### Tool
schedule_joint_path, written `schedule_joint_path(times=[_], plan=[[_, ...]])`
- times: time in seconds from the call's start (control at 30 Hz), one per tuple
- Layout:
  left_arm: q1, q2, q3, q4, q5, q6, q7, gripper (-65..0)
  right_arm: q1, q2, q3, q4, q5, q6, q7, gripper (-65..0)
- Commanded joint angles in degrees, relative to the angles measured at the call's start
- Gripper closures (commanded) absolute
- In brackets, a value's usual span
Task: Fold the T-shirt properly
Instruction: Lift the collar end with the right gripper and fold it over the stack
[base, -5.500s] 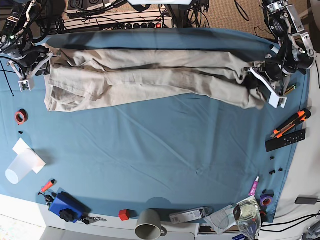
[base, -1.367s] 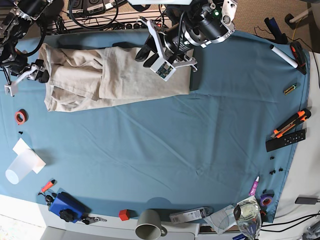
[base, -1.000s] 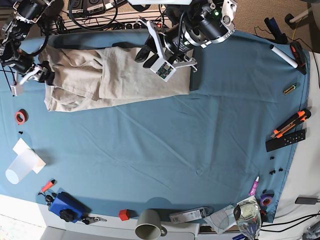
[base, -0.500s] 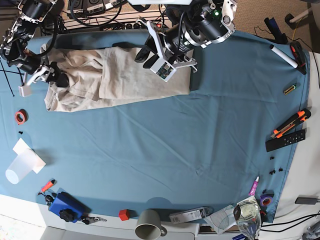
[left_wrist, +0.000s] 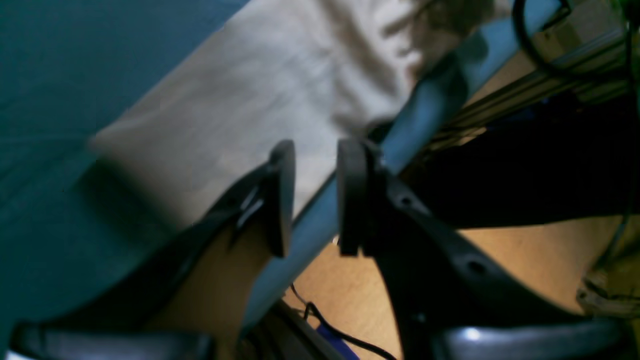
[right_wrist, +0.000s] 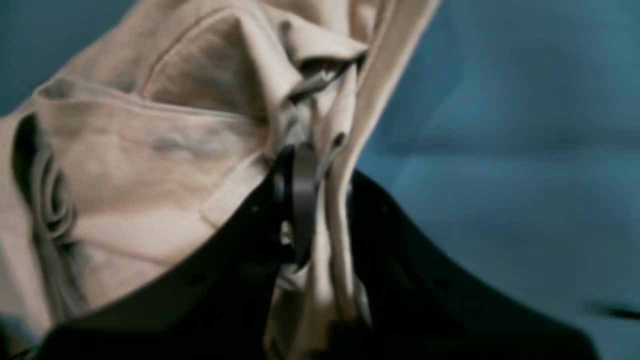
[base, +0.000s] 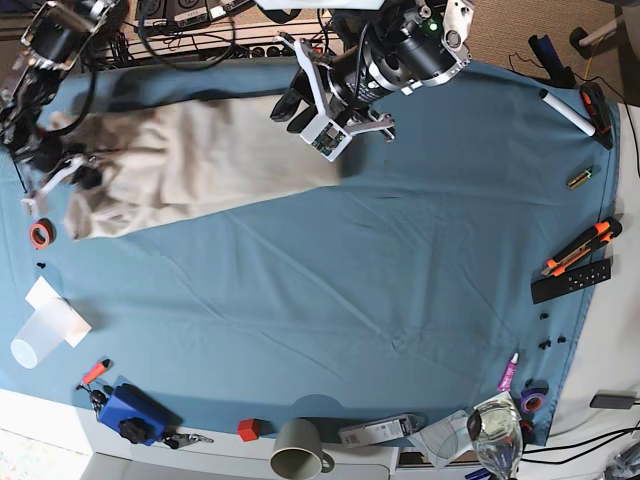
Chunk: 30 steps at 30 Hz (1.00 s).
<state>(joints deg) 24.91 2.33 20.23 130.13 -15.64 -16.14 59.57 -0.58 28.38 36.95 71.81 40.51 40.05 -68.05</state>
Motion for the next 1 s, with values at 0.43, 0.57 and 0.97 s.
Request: schedule_joint_path(times=[0.43,0.57,0.97], plan=[[1.4,-0.2,0.2,4.2,2.5,1.4,-0.7,-8.8,3.2,6.4,2.7,1.5,13.7,-0.1,-8.6,0.0],[3.6,-2.5,0.2,4.9,6.0,1.7,-1.1,-8.8,0.2,5.8,2.7,7.4,18.6,-0.1,-11.9,0.0],[5.8,-4.0,0.1,4.9,12.4,6.1,-1.7,-8.8,-10.1,-3.8,2.5,33.7,24.4,-0.1,-11.9,0.0]])
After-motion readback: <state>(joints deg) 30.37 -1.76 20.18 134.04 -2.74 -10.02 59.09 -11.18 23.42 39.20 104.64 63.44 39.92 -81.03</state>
